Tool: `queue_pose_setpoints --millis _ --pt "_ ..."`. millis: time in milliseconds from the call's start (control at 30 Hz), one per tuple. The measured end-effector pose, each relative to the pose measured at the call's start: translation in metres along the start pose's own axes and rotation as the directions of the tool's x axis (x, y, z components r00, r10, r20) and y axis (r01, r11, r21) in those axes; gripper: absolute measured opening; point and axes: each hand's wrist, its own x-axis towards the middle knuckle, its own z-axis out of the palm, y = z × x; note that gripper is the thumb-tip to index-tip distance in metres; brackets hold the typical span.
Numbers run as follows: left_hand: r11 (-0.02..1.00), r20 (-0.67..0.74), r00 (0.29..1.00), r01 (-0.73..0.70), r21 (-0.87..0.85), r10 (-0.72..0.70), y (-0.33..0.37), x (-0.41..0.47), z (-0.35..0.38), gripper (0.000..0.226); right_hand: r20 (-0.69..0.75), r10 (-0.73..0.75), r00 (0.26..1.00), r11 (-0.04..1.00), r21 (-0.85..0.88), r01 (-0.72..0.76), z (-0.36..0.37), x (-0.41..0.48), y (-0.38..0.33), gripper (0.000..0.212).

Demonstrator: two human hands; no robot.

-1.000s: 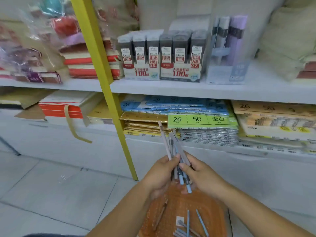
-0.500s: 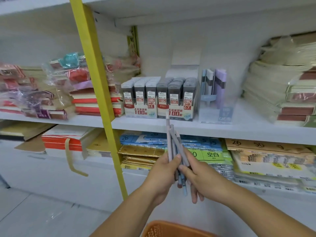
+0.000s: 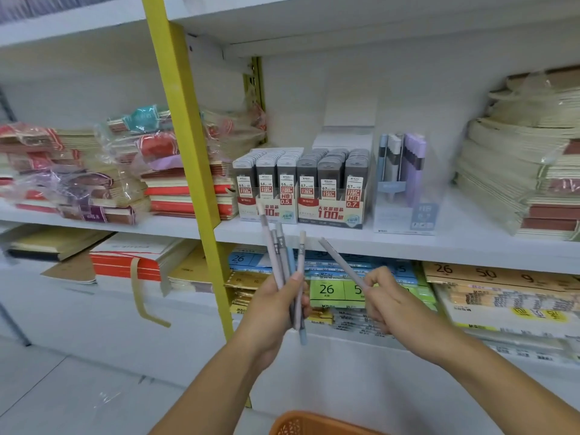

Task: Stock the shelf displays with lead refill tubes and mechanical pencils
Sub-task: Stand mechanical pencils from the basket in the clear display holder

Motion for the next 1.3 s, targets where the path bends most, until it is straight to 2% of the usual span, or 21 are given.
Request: queue_pose_setpoints --millis 133,300,433,567,667,733,800,867,967,1067,1300 --pt "0.997 0.001 0.997 -0.071 0.025 0.071 0.009 0.001 -0.002 0.028 -0.100 -0.022 0.995 0.998 0.059 0.028 -0.007 -0.007 -0.002 0.021" --pt "0.986 0.008 0.996 -0.085 0.145 0.084 0.008 0.000 0.006 0.024 -0.170 -0.035 0.985 0.973 0.221 0.073 -0.019 -0.015 -0.008 0.018" --pt "0.981 0.033 0.997 -0.076 0.177 0.071 0.005 -0.003 0.019 0.024 -0.227 -0.012 0.974 0.862 0.492 0.125 -0.024 -0.020 -0.018 0.022" --pt "0.986 0.048 0.996 -0.077 0.147 0.071 0.010 -0.004 0.032 0.022 -0.286 -0.002 0.958 0.765 0.617 0.185 -0.030 -0.022 -0.031 0.021" --pt "0.983 0.080 0.993 -0.098 0.157 0.086 0.026 -0.003 0.046 0.020 -0.396 -0.029 0.918 0.860 0.458 0.224 -0.049 -0.021 -0.047 0.022" --pt "0.974 0.104 0.987 -0.137 0.182 0.120 0.041 0.002 0.055 0.020 -0.478 -0.099 0.872 0.881 0.365 0.300 -0.072 -0.017 -0.063 0.019" --pt "0.965 0.118 0.979 -0.186 0.184 0.166 0.059 0.011 0.064 0.022 -0.570 -0.213 0.794 0.890 0.221 0.398 -0.102 -0.009 -0.081 0.016" --pt "0.958 0.133 0.969 -0.230 0.171 0.209 0.077 0.022 0.072 0.023 -0.626 -0.337 0.703 0.872 0.073 0.483 -0.134 0.001 -0.101 0.024" --pt "0.954 0.144 0.960 -0.262 0.144 0.242 0.093 0.039 0.082 0.017 -0.633 -0.459 0.623 0.865 -0.157 0.477 -0.173 0.022 -0.119 0.031" --pt "0.954 0.158 0.955 -0.272 0.123 0.252 0.099 0.052 0.089 0.015 -0.591 -0.505 0.628 0.863 -0.339 0.375 -0.191 0.046 -0.122 0.023" --pt "0.955 0.151 0.960 -0.257 0.148 0.235 0.096 0.072 0.092 0.019 -0.336 -0.462 0.821 0.786 -0.584 0.204 -0.184 0.081 -0.106 0.021"
